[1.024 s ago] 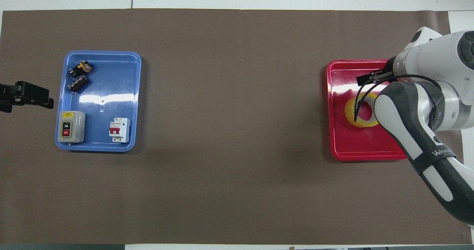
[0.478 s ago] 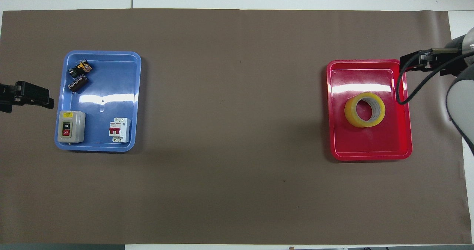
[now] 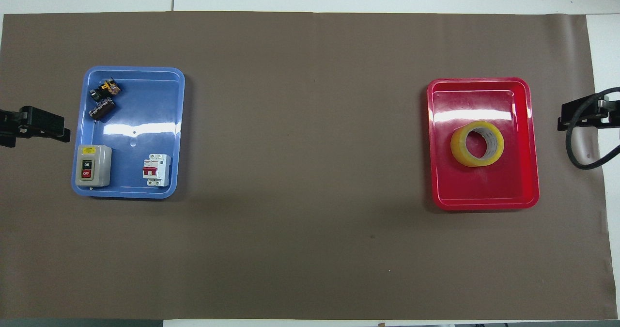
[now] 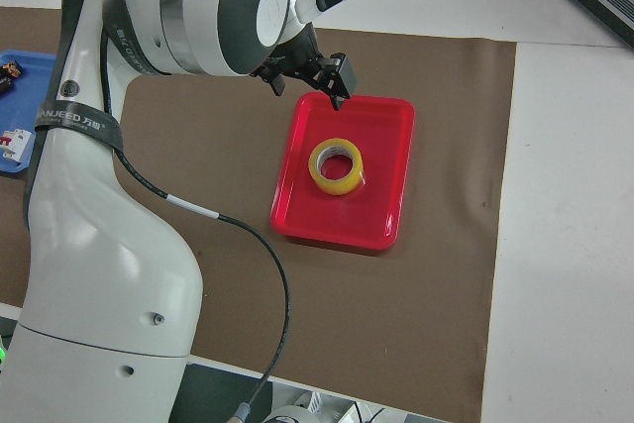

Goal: Place and move tape with both arms

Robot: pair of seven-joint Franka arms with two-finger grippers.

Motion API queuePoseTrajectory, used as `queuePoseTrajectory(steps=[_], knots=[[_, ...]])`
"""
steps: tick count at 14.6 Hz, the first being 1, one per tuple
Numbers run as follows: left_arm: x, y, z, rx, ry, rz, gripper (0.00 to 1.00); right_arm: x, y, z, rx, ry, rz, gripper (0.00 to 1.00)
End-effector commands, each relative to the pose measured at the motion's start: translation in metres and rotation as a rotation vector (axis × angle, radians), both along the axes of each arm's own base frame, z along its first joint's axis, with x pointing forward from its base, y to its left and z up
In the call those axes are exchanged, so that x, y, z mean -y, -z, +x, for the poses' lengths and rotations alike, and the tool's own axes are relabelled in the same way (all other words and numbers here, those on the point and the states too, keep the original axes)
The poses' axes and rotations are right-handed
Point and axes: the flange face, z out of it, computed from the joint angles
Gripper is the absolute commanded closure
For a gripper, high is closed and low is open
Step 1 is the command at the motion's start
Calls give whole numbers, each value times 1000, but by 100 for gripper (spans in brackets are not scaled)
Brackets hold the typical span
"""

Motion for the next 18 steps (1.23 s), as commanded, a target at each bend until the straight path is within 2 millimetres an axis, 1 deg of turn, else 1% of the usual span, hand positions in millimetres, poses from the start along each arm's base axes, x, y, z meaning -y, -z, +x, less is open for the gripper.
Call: queuePoseTrajectory(steps=[1, 3, 6, 8, 9, 11, 14, 18], knots=[[-3, -3, -5, 10, -2, -14, 0, -4, -7, -2, 16, -16, 0, 0], [-3, -3, -5, 10, -2, -14, 0, -7, -13, -1, -14, -21, 2, 0], [-3, -3, -5, 9, -4, -15, 0, -8, -12, -2, -16, -25, 5, 0], [-3, -3, -5, 9, -4, -15, 0, -11, -15, -7, -56, -43, 12, 0], [-3, -3, -5, 9, -4, -15, 0, -18, -23, -5, -44, -57, 14, 0], [-3, -3, -5, 11, -4, -15, 0, -21, -19, 4, -8, -73, 15, 0], [-3, -3, -5, 9, -4, -15, 0, -19, -18, 2, -8, -72, 14, 0], [-3, -3, -5, 9, -4, -15, 0, -22, -15, 2, -9, -101, 13, 0]])
